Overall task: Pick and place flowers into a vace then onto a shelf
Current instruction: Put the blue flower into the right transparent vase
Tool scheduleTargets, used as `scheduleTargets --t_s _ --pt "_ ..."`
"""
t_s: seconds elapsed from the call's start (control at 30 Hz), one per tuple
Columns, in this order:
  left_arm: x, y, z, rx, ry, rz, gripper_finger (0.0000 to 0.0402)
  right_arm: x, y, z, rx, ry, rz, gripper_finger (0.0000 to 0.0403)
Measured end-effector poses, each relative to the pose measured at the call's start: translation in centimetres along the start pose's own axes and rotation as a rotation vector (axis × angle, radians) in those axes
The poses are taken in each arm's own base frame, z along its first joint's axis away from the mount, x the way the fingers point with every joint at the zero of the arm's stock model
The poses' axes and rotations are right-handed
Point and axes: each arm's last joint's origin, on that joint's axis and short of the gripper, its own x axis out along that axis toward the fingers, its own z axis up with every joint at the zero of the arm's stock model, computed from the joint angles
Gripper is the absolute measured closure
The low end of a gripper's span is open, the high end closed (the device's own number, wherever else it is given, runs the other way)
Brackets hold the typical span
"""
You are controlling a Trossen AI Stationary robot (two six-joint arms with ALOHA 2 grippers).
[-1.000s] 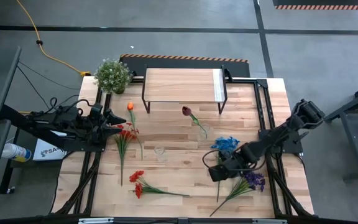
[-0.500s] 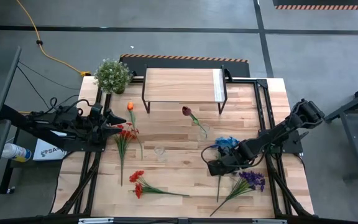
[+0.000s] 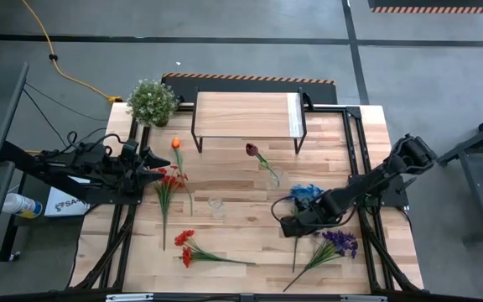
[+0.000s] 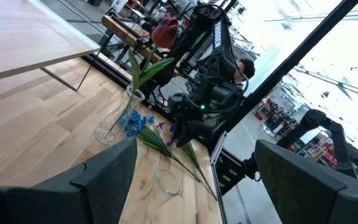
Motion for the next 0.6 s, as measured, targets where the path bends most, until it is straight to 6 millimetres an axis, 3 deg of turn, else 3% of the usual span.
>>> scheduleTargets --t_s 0.27,0.6 --pt "0.0 0.0 0.0 0.000 -0.002 0.001 0.0043 2.8 0.5 -0.3 -0.007 0.005 -0.029 0.0210" --pt "0.0 0.0 0.0 -0.001 -0.002 0.001 0.0043 4.8 0.2 -0.5 -0.010 0.017 -0.116 0.0210"
